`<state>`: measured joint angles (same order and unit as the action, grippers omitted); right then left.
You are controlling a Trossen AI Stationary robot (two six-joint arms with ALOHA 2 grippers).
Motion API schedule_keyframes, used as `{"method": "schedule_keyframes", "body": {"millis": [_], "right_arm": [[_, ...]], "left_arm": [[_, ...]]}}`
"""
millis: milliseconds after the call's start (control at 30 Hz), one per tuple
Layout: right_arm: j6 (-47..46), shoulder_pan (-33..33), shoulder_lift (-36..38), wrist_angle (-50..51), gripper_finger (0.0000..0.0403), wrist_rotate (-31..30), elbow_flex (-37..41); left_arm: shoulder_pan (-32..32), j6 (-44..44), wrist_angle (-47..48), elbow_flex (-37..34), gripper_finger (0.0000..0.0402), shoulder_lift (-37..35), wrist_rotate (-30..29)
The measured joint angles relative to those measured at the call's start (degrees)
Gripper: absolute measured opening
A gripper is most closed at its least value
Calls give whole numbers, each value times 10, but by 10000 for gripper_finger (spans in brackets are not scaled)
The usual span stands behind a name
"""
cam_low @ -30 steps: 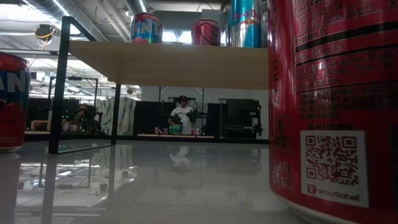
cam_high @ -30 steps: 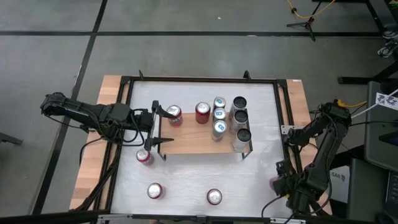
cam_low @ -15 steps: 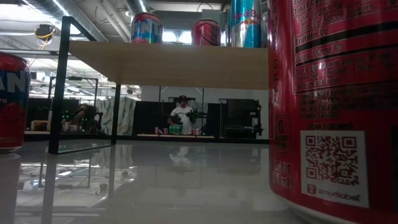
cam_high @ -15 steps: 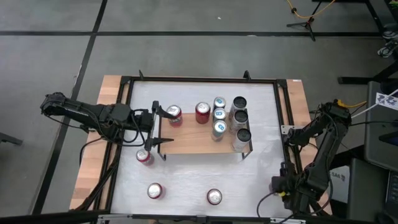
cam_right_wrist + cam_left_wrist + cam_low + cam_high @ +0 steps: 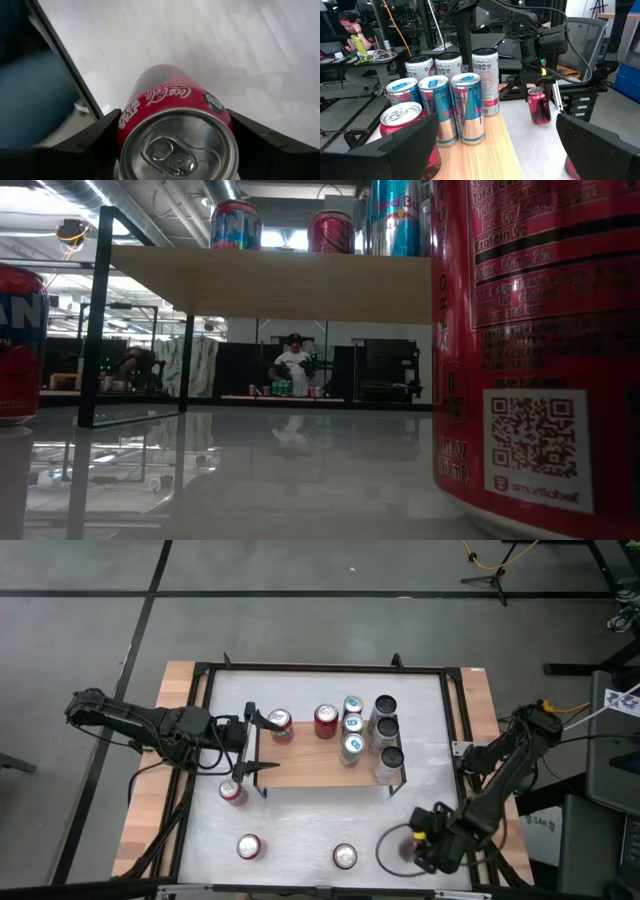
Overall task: Place canned beverage on shelf
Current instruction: Put the right red-black soda can on the shelf aligned with the other red-black soda can
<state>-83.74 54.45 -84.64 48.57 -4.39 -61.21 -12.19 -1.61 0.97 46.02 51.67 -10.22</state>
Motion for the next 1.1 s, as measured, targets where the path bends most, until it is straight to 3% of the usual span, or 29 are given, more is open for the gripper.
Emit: {"method": "schedule_keyframes", "body": {"millis": [267, 567, 833, 1100], "right_arm": [[0, -71, 0, -25, 291, -51, 0], [0, -131, 0, -39, 293, -51, 0], [0, -136, 0, -39, 303, -52, 0], [0, -136, 0, -41, 302, -51, 0]], "left_arm": [[0, 0, 0, 0, 396, 0, 0], [0, 0, -2, 0, 396, 0, 6], [-2, 1, -24, 0, 396, 0, 8], [-49, 11, -135, 0, 396, 25, 26]]}}
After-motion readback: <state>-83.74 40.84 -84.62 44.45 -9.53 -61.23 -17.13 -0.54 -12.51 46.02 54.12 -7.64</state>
